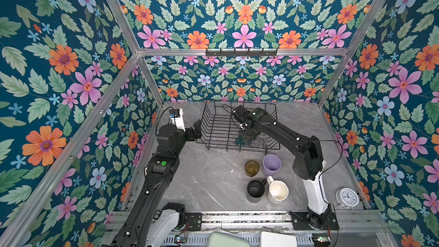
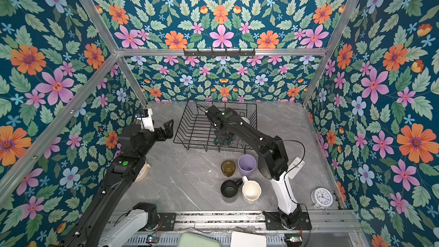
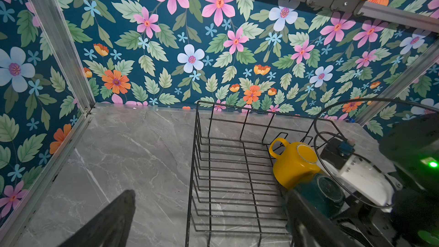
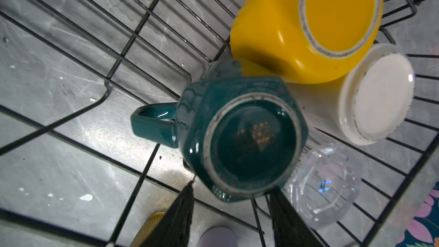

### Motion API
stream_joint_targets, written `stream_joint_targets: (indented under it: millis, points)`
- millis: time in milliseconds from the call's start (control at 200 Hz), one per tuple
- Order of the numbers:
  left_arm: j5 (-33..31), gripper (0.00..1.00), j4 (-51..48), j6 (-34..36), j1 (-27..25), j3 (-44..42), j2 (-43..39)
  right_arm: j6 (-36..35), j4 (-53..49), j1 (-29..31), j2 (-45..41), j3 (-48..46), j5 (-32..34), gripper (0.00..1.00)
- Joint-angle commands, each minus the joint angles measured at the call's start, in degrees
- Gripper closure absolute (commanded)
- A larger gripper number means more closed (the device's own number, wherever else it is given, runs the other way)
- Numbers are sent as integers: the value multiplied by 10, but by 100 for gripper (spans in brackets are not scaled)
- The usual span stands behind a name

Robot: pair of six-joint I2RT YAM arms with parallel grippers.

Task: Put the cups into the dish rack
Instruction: 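Raise the right gripper away from the rack toward the table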

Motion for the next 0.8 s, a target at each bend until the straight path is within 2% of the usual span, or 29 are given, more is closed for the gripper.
stream_joint_targets:
  millis: [0,220,365,470,590,795]
  points:
    - [5,0,11,-4,1,0,1,-3,-2,-1,0,16,2,52]
    - [5,0,12,-5,1,0,0,16,-33,-3,-11,48,-17,48]
    - [-1,0,12,-5,2,-1,-1,71,-42,-37,-64,35,-57,47]
    - [-1,0,11,-5,3,-1,-2,106,-29,-85,-125,-30,-84,47]
    - [0,0,11,-6,4,0,-2,130,19,-148,-200,-148,-117,47]
    - [1,0,12,-6,5,-1,1,137,87,-194,-283,-291,-153,47]
